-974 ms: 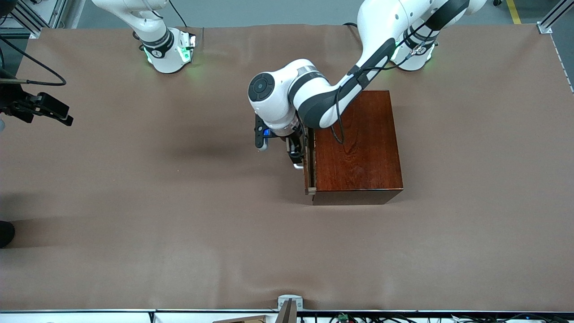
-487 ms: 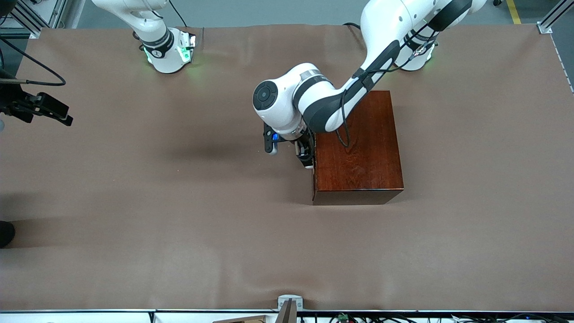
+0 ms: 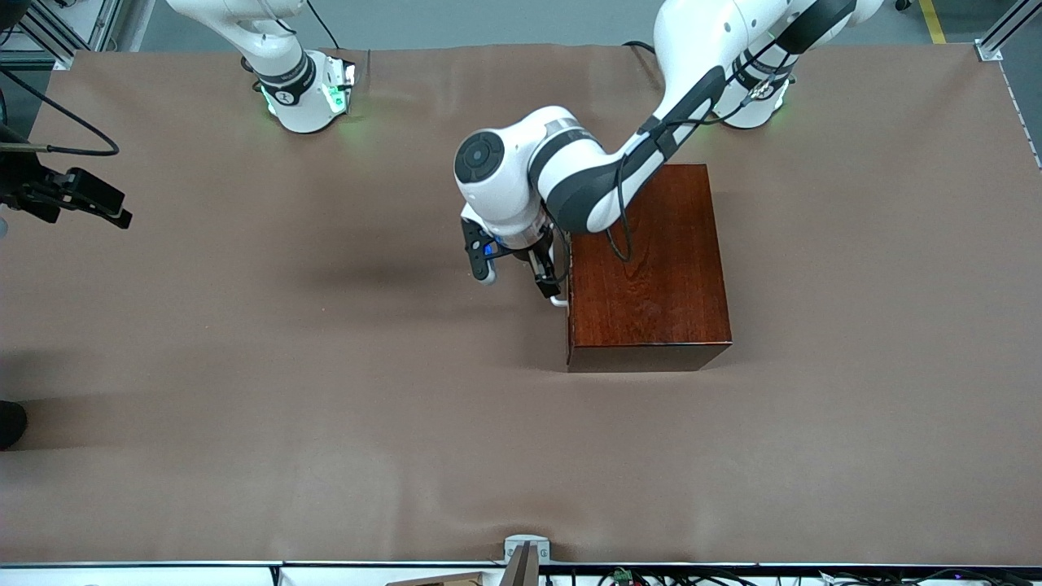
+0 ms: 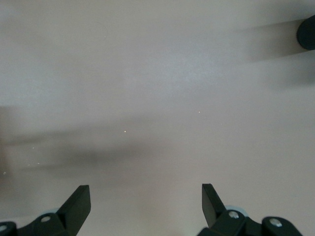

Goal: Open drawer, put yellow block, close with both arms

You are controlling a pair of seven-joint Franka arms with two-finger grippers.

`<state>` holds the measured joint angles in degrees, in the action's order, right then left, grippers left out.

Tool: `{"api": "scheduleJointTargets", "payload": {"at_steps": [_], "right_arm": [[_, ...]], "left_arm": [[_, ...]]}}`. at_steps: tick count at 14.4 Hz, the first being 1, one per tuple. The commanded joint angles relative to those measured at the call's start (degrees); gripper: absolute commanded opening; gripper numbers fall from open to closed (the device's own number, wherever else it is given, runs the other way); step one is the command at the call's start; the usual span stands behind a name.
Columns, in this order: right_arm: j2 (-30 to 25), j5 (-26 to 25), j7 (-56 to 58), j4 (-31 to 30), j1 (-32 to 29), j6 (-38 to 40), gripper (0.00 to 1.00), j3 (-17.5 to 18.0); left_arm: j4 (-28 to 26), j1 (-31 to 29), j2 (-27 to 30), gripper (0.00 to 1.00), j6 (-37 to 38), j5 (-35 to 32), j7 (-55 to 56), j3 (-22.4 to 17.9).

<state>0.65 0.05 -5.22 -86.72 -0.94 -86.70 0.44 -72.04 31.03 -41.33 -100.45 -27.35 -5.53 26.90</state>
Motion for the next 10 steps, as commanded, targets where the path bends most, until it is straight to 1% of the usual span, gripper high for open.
{"api": "scheduleJointTargets", "payload": {"at_steps": [1,3,4,7,8,10], "right_arm": [[0.50,1.00,-0.40,1.29,-0.64,0.83,1.00,0.18],[0.50,1.00,-0.40,1.29,-0.64,0.83,1.00,0.26],[0.50,1.00,-0.40,1.29,-0.64,0.83,1.00,0.18],[0.50,0.91,-0.40,1.29,-0.46,1.09,1.00,0.17],[0.50,0.83,-0.40,1.20,-0.46,1.27,1.00,0.17],[0.41,0.74,-0.31,1.20,-0.46,2.06,1.00,0.17]], "left_arm": [[-0.73,-0.79,6.59,1.00,0.08,1.85,14.00,0.26],[-0.91,-1.93,11.24,1.00,0.69,5.79,22.97,-0.35],[-1.17,-3.50,14.31,1.00,0.87,7.64,26.41,-0.79],[-1.61,-10.96,20.39,1.00,7.97,12.21,33.28,-0.44],[-2.05,-14.12,22.76,1.00,9.81,13.88,33.91,-0.53],[-2.23,-19.31,25.84,1.00,13.59,14.69,34.00,-0.36]]}}
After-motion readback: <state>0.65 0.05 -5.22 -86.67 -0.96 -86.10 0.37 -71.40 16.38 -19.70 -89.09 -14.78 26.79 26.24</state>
